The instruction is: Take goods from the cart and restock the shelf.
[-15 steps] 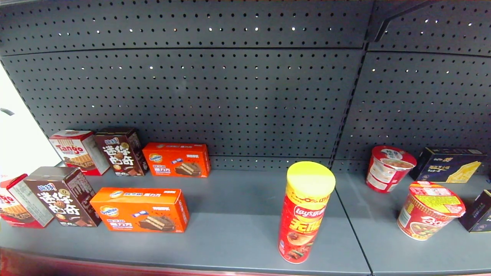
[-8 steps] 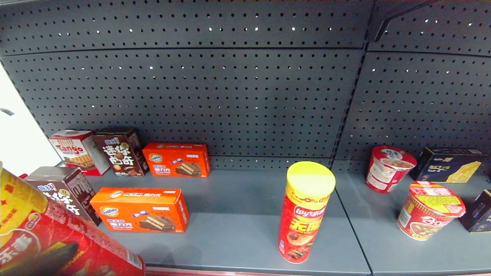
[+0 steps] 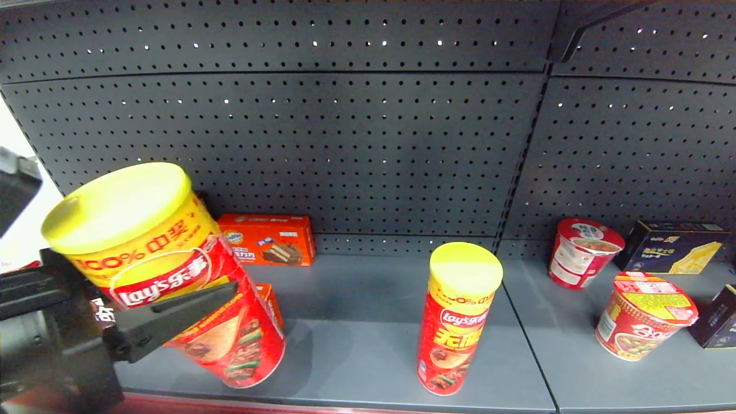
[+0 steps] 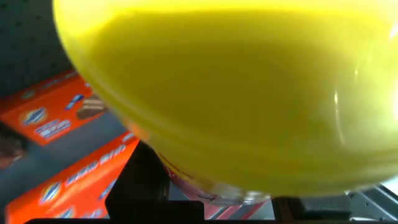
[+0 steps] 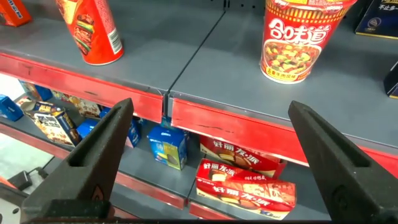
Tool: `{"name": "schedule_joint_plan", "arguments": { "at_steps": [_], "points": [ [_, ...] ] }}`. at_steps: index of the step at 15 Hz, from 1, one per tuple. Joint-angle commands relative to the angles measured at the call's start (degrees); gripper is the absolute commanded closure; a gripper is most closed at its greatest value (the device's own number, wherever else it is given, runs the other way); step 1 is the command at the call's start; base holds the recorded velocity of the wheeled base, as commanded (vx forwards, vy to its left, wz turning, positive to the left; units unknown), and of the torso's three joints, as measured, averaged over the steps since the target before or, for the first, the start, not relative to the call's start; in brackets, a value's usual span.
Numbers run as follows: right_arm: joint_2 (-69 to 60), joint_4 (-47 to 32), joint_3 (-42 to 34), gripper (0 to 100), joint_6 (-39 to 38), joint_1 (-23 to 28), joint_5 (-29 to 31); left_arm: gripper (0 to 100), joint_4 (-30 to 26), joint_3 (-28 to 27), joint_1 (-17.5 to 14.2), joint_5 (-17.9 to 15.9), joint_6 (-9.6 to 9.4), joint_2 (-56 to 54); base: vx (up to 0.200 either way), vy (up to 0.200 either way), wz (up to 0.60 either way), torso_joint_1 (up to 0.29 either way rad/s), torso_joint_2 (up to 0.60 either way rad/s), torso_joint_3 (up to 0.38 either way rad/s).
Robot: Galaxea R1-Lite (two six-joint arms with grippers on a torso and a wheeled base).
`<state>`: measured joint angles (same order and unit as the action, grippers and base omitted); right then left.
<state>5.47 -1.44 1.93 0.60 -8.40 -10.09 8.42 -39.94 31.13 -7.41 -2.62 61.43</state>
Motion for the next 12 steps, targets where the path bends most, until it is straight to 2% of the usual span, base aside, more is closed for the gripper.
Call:
{"name": "schedule_joint_plan", "arguments": {
  "at_steps": [1, 3, 7, 12],
  "points": [
    [0.2, 0.0, 0.0, 0, -0.1, 0.0, 0.0, 100, 1.3, -3.1, 0.0, -0.5, -0.19, 8.3, 0.000, 0.000, 0.00, 0.000, 0.00, 0.000],
    [0.2, 0.0, 0.0, 0, -0.2, 0.0, 0.0, 100, 1.7, -6.3, -0.3, -0.5, -1.33, 12.1, 0.000, 0.000, 0.00, 0.000, 0.00, 0.000],
    [0.2, 1.4, -0.4, 0, -0.2, 0.0, 0.3, 100, 1.9, -11.0, -0.1, -0.8, -1.51, 18.2, 0.000, 0.000, 0.00, 0.000, 0.00, 0.000],
    [0.2, 1.3, -0.3, 0, -1.5, 0.0, 0.4, 100, 7.5, -11.2, -0.4, -0.8, -1.42, 24.4, 0.000, 0.000, 0.00, 0.000, 0.00, 0.000]
  ]
}}
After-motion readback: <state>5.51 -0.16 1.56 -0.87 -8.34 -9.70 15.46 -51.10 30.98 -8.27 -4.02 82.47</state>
